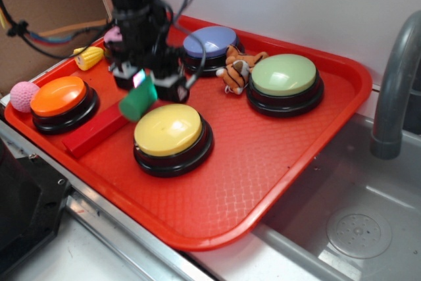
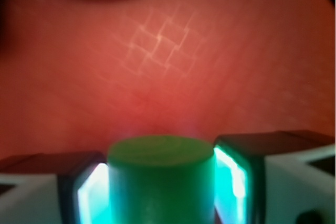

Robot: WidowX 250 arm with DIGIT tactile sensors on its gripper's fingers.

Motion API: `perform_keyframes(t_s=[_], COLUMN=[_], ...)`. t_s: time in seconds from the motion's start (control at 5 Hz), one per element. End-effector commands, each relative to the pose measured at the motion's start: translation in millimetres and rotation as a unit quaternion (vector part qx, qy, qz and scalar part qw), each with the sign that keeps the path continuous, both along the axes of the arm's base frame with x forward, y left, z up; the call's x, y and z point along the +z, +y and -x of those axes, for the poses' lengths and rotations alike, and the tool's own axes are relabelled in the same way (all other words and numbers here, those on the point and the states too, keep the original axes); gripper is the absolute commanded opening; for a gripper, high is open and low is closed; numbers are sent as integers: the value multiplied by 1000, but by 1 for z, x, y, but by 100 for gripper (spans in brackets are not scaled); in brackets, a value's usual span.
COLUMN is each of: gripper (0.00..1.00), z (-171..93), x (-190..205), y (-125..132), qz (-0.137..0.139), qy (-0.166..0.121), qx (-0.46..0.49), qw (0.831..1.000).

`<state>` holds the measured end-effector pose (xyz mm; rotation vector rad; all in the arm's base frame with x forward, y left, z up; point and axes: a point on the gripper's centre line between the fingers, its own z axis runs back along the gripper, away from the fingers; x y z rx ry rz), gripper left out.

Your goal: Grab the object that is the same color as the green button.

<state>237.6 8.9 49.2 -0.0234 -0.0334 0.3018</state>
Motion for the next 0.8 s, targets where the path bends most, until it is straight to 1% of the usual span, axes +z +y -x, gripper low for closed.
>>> perform_keyframes(t_s=[0.0, 0.2, 0.4, 0.6], gripper=[0, 0, 0, 0], z=[-16, -7, 1, 1], x=[92, 118, 133, 130], y=[6, 6, 8, 13], qz=[0, -21, -36, -21], qy=[-29, -29, -24, -12], qx=[-19, -19, -21, -26], qw=[999, 999, 999, 999])
